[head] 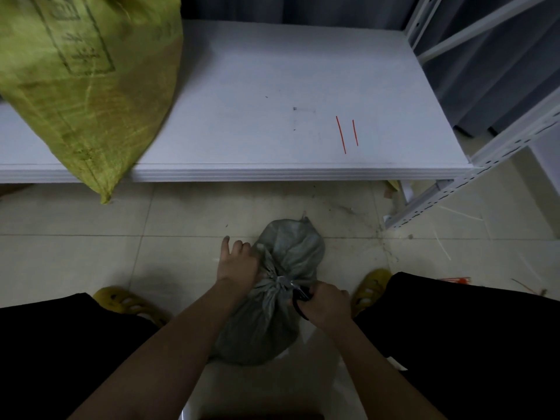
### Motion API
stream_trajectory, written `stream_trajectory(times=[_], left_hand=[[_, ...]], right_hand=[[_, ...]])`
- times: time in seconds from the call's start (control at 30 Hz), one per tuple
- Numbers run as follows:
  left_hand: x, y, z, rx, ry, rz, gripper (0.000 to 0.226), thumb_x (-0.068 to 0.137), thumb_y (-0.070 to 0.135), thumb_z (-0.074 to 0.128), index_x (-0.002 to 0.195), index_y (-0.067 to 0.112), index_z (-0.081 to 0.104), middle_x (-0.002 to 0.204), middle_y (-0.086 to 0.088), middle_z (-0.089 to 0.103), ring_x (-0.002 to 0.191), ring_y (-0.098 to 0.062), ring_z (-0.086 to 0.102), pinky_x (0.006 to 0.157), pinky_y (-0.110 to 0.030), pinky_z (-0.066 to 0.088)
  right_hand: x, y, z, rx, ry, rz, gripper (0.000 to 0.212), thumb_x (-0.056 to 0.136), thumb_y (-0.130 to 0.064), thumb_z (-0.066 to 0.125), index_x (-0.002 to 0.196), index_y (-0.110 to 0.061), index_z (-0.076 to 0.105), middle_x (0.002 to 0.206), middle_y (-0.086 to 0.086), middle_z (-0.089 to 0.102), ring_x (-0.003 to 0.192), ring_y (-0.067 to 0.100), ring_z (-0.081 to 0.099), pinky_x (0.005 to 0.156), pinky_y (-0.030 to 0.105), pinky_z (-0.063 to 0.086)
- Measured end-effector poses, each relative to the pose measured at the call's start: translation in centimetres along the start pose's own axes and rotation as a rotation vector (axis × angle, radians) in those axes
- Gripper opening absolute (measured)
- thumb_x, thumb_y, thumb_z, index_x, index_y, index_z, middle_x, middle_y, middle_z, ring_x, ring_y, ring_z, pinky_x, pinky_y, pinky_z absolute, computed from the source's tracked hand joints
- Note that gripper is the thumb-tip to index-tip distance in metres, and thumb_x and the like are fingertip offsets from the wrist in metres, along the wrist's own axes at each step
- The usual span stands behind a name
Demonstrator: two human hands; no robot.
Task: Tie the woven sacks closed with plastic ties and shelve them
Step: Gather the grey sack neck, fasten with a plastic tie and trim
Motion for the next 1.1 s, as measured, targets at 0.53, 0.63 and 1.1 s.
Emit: stream_trajectory(times=[0.53,0.63,1.1], left_hand=[[1.2,9.0,0.9,0.187,-0.062,0.280,0.033,0.096,0.022,0.040,0.124,0.012,0.056,0.134,-0.014,0.049,0.128,-0.031,0.037,0.109,-0.041,0.022],[1.8,9.9,1.1,0.233,-0.077,0.310,0.034,0.096,0.018,0.042,0.126,0.009,0.055,0.136,-0.014,0.045,0.128,-0.032,0.035,0.107,-0.040,0.025],[0.4,0.5,-1.5,-0.597,0.102,0.072,0.015,0.093,0.024,0.047,0.099,0.019,0.060,0.103,-0.008,0.060,0.093,-0.028,0.059,0.070,-0.027,0.038]], right_hand=[[1.0,4.8,0.8,0.342,0.023,0.257,0.043,0.086,-0.045,0.058,0.060,-0.016,0.040,0.059,0.003,0.045,0.053,0.018,0.045,0.041,0.025,0.025],[1.1,4.9,0.8,0.354,0.019,0.260,0.041,0.086,-0.044,0.058,0.064,-0.013,0.044,0.063,0.006,0.048,0.062,0.024,0.049,0.041,0.025,0.026],[0.1,2.3,-0.7,0.428,-0.027,0.106,0.047,0.068,-0.063,0.068,0.057,-0.026,0.041,0.057,-0.006,0.047,0.068,0.020,0.055,0.062,0.029,0.040]])
Point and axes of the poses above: each hand's wrist, its own x-axis towards the middle knuckle, its own z-axis out of the palm, y = z × x, the point moved 7 cm from there along x, towards the middle knuckle
